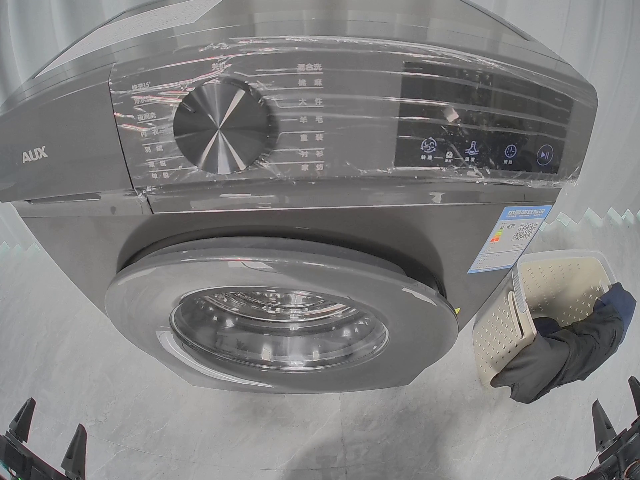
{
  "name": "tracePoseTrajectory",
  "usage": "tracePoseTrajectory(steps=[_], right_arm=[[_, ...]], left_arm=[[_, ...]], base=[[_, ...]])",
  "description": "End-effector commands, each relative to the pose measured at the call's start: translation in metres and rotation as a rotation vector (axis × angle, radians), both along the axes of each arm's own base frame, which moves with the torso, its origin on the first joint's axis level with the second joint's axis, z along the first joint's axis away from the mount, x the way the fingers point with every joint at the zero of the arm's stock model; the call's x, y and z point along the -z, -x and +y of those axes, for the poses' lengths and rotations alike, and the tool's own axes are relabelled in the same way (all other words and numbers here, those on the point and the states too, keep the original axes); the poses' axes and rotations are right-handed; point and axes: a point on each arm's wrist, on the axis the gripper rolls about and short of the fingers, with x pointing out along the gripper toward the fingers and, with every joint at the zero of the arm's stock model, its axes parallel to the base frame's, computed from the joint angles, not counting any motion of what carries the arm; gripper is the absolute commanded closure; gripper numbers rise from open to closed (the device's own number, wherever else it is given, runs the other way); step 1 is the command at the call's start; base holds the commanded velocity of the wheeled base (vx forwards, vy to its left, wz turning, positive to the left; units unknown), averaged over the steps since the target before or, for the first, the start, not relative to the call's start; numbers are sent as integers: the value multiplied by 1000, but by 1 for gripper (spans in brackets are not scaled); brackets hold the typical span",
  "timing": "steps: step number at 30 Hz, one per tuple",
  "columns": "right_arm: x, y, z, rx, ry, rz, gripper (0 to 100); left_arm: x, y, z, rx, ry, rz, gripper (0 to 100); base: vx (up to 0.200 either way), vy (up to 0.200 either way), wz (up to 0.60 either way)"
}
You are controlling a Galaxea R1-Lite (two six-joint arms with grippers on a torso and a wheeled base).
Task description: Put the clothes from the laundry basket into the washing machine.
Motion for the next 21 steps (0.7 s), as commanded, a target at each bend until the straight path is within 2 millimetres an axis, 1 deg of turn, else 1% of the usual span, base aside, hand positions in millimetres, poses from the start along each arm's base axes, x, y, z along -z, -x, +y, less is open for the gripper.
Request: tracePoseTrajectory(steps=[1,8,17,21], right_arm=[[5,0,0,0,0,4,0],[5,0,0,0,0,4,0],[5,0,0,0,0,4,0],[5,0,0,-1,0,4,0]], left_arm=[[5,0,0,0,0,-2,0],[5,0,0,0,0,-2,0],[5,0,0,0,0,0,0],[5,0,0,0,0,0,0]], base=[[0,0,0],[0,0,0],[0,200,0],[0,0,0]])
